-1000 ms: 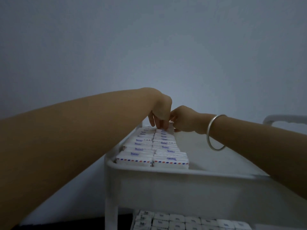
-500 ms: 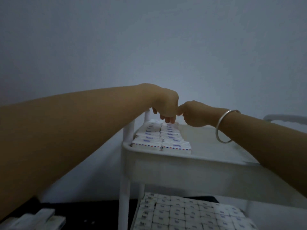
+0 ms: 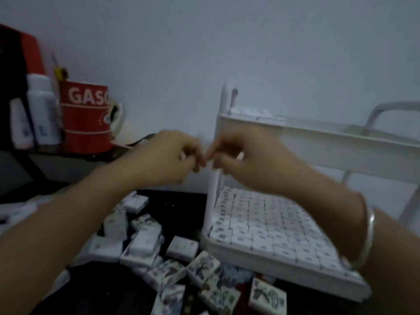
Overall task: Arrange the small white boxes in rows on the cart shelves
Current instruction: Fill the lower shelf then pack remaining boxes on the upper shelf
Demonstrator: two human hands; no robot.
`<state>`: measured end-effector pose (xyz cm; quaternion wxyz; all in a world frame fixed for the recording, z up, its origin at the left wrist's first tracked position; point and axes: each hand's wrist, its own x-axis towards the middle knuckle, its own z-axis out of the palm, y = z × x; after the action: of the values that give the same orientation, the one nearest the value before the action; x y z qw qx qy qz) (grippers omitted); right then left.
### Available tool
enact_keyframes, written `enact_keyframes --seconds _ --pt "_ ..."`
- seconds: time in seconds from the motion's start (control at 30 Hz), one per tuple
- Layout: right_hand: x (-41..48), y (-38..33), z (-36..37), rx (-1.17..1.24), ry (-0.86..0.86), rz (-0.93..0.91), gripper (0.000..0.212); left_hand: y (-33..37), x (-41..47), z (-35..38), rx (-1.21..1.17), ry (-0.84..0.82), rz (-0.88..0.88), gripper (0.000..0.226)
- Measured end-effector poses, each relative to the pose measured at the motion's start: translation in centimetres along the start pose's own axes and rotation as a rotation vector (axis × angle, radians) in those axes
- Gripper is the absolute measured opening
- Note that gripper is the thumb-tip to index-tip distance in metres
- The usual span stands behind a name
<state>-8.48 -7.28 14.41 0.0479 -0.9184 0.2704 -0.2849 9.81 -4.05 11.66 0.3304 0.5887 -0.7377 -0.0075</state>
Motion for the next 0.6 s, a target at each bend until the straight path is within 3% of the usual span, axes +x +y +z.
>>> enact_keyframes --seconds 0.13,0.37,0.5,0.6 --pt "-2.8 -0.7 9.4 0.019 -0.196 -0.006 0.025 -7.0 -7.5 5.3 -0.017 -0.048 -0.239 0.031" --pt "-1.2 3.2 20.3 -0.280 -0.546 0.179 0.041 -12.7 -11.8 9.6 0.015 0.117 -0.408 0.025" --pt "-0.9 4.0 22.3 -0.314 -0.696 0.259 0.081 -13.1 -11.2 10.2 -0.006 -0.046 -0.496 0.055" --pt "-0.9 4.7 22.6 -0.268 -0.723 0.295 0.083 -13.4 -10.8 10.3 -0.022 -0.098 -0.529 0.068"
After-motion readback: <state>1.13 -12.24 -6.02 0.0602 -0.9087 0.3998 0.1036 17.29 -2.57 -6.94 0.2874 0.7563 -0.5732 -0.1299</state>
